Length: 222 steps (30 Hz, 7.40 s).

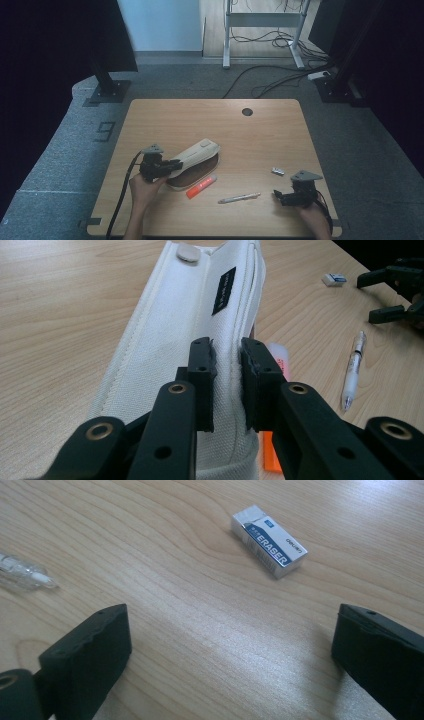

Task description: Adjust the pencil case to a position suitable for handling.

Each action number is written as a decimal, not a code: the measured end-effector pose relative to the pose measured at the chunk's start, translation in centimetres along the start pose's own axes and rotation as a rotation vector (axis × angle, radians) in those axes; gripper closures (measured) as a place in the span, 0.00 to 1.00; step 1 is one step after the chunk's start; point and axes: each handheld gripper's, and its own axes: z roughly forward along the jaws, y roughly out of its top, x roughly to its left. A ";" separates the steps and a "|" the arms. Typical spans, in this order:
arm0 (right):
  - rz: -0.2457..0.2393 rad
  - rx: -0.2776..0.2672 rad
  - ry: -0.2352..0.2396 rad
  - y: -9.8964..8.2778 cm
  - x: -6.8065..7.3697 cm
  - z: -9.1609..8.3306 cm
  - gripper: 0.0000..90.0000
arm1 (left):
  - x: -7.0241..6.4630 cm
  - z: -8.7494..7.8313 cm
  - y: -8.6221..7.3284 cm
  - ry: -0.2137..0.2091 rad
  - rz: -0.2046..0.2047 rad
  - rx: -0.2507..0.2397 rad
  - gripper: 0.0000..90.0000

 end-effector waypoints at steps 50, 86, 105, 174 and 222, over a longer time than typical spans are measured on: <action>-0.128 0.053 0.075 4.4 -3.7 2.1 0.61 | 0.0 0.0 0.0 -0.005 0.005 0.010 0.84; -0.090 -0.012 0.146 6.3 -1.5 1.0 0.80 | 0.0 0.0 0.0 -0.008 0.016 0.003 0.84; -0.122 -0.028 0.204 9.1 1.1 3.0 0.80 | -0.3 0.1 -0.1 -0.001 0.027 0.001 0.84; -0.249 -0.012 0.291 16.3 11.4 13.2 0.80 | -1.0 -0.1 0.0 -0.014 0.031 -0.019 0.84; -0.275 0.001 0.260 16.2 10.2 11.1 0.54 | -1.2 0.3 0.1 -0.006 0.047 -0.015 0.84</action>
